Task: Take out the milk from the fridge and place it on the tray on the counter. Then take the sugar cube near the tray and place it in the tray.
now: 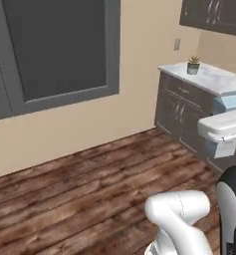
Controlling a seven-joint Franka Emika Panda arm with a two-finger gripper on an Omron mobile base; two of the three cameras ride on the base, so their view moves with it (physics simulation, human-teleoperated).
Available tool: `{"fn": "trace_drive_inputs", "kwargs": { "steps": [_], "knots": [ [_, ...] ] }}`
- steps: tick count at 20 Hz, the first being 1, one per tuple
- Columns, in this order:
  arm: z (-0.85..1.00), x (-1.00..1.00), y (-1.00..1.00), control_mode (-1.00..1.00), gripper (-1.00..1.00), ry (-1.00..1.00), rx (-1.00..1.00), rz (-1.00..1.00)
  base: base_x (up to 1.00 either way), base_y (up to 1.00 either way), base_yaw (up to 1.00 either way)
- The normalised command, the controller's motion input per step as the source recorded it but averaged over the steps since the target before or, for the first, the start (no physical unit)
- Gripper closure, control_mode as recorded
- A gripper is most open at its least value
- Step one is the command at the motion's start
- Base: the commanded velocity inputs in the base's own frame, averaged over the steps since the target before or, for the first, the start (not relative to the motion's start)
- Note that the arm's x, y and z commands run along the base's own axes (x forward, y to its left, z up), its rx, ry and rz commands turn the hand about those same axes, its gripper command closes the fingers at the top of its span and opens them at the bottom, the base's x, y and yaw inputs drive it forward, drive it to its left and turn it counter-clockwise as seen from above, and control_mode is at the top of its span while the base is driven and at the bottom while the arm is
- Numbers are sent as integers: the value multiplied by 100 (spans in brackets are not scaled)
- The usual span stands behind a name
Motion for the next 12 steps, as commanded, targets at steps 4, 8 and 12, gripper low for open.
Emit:
{"fn": "trace_drive_inputs", "kwargs": {
  "steps": [4,8,12],
  "knots": [
    [0,0,0,100,100,0,0,0,0,1,100],
    [0,0,0,100,100,0,0,0,0,0,100],
    [0,0,0,100,100,0,0,0,0,6,100]
  ]
}}
